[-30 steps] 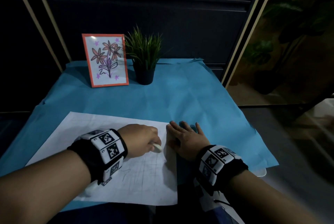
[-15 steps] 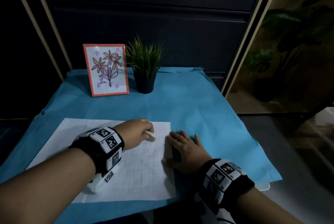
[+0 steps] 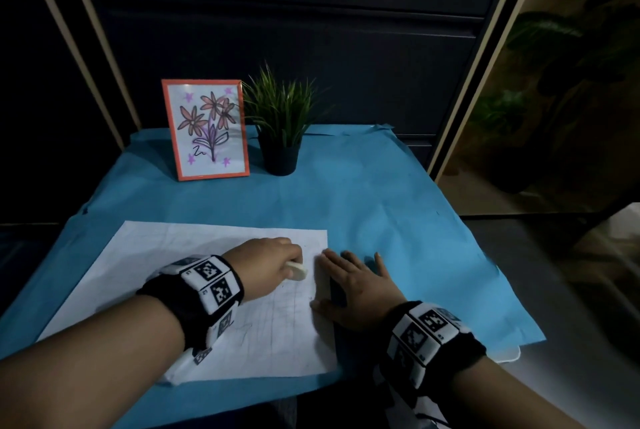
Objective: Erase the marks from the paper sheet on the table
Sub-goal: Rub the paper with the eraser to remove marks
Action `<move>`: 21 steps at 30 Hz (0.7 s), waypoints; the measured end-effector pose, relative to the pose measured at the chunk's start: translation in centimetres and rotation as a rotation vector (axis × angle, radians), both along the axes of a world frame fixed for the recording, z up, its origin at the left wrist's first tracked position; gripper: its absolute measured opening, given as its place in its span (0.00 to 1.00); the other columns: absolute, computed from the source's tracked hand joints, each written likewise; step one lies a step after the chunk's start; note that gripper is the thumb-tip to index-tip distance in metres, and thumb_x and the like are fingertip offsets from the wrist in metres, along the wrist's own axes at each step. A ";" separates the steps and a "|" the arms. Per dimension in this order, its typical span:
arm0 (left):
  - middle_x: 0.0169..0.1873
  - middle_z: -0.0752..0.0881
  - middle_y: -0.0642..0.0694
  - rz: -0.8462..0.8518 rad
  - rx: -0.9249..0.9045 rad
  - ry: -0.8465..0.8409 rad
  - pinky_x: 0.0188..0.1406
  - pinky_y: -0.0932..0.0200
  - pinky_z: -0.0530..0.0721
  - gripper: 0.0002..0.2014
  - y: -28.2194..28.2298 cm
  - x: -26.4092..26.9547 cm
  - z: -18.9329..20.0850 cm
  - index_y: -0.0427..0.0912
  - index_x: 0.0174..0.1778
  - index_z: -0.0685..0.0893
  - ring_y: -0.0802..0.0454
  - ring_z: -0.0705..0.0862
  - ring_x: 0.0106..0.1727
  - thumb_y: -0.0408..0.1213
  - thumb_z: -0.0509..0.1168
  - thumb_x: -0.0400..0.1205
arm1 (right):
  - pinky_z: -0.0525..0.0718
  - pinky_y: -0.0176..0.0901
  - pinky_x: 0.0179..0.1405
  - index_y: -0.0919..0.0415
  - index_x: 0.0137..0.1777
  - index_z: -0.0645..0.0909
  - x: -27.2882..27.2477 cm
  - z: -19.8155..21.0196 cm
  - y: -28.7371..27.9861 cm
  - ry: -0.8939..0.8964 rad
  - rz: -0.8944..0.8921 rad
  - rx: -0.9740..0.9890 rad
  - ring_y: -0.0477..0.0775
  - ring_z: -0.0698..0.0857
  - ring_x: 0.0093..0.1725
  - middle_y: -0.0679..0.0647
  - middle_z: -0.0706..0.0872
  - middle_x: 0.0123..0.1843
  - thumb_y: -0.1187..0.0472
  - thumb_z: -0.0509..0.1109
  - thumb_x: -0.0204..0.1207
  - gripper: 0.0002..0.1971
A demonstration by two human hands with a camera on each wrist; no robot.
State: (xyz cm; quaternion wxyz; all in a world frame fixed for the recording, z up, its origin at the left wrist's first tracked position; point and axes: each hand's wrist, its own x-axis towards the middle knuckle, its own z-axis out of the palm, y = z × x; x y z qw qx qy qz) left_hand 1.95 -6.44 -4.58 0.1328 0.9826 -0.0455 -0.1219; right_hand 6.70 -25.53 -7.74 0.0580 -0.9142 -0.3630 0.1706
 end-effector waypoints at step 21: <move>0.54 0.79 0.53 -0.007 -0.014 0.030 0.54 0.59 0.74 0.08 0.0 -1.7 0.0 0.48 0.58 0.80 0.53 0.79 0.55 0.43 0.59 0.87 | 0.37 0.63 0.79 0.37 0.82 0.43 -0.1 -1.1 0.1 -0.040 0.042 -0.033 0.50 0.43 0.84 0.43 0.42 0.85 0.25 0.34 0.53 0.51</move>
